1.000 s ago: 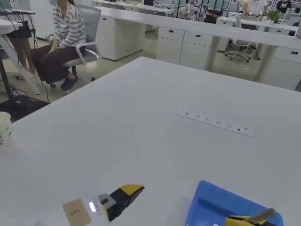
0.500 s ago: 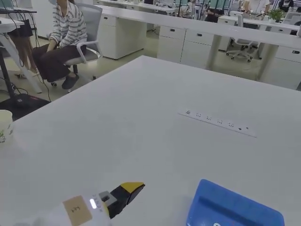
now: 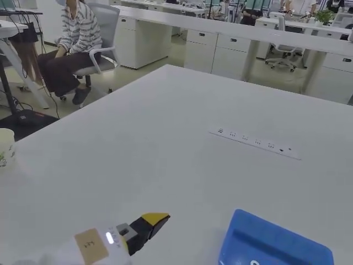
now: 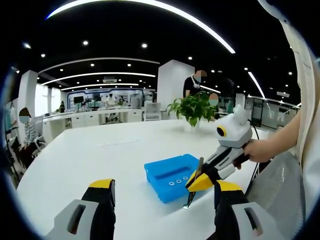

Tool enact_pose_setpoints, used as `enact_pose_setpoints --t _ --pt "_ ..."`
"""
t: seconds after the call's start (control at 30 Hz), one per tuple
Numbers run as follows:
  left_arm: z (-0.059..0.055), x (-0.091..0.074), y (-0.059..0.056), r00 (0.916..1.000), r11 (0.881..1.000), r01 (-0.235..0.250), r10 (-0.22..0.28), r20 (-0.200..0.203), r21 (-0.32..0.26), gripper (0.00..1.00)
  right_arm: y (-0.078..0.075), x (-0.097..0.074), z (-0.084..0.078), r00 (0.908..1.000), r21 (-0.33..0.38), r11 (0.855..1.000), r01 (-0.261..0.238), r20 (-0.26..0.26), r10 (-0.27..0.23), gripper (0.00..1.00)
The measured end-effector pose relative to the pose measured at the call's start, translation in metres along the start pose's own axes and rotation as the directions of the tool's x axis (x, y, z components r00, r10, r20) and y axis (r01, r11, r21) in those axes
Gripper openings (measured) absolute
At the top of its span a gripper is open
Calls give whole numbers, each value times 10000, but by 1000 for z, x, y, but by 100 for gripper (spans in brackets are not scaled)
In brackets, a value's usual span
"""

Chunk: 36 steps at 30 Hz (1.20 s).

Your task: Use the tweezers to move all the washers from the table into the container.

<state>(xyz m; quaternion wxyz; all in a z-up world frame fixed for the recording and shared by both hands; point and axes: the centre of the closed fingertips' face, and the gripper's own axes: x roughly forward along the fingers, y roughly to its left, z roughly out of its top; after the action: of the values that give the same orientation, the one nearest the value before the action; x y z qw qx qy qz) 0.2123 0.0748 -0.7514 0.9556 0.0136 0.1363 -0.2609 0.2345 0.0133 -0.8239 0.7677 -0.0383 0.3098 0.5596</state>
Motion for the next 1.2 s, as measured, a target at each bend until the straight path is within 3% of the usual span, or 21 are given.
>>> enact_pose_setpoints --t 0.57,0.87,1.2 --pt "0 0 0 10000 10000 -4 4 -17 33 82 7 3 -5 9988 -1297 9915 -38 -480 -24 4" --pt "0 0 -1 10000 10000 -18 18 -8 48 82 13 5 -6 9973 -2271 9738 -94 -729 -74 4" --pt "0 -1 -1 10000 10000 -12 13 -16 61 82 13 7 -9 9953 -2515 9678 -142 -962 -104 3"
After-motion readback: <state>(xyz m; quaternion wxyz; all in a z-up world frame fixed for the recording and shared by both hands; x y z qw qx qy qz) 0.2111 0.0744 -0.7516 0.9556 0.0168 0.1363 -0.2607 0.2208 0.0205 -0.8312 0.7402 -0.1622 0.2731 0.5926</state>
